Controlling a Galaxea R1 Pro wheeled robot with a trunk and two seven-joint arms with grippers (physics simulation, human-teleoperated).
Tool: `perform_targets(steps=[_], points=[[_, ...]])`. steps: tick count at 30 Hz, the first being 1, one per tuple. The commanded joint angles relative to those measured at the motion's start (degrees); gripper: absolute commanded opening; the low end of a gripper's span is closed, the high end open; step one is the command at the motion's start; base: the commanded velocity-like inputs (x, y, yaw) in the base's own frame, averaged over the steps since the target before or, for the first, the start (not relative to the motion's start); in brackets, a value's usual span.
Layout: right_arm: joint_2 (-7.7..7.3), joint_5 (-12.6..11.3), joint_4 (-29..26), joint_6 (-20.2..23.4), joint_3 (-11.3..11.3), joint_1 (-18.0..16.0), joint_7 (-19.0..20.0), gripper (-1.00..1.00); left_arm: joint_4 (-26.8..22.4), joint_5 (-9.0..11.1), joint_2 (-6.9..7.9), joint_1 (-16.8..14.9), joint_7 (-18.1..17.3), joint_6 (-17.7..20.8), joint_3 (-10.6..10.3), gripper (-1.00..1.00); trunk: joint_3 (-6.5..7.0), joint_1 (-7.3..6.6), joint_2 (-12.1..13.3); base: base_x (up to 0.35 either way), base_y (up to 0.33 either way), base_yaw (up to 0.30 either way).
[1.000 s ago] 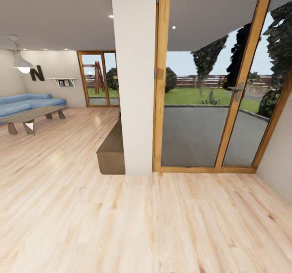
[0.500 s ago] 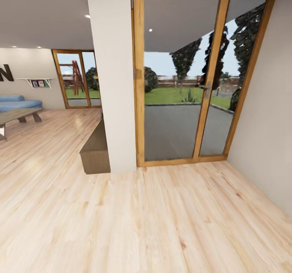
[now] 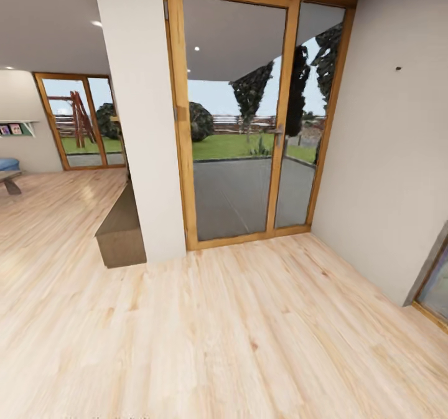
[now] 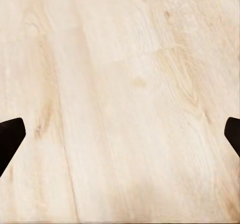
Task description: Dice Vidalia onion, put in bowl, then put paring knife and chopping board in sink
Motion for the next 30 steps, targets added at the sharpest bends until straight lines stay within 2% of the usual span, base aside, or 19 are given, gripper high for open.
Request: perform_targets(steps=[1, 30], points=[[0.07, -0.03, 0.04, -0.19, -0.16, -0.05, 0.03, 1.0, -0.04, 0.01, 0.02, 0.0, -0.01, -0.13, -0.02, 1.0, -0.05, -0.04, -0.04, -0.344, 0.0, -0.28], [0.03, 0.01, -0.03, -0.19, -0.16, -0.04, 0.0, 1.0, 0.02, 0.1, -0.07, -0.02, 0.04, -0.13, -0.02, 1.0, -0.05, -0.04, -0.04, -0.344, 0.0, -0.28]])
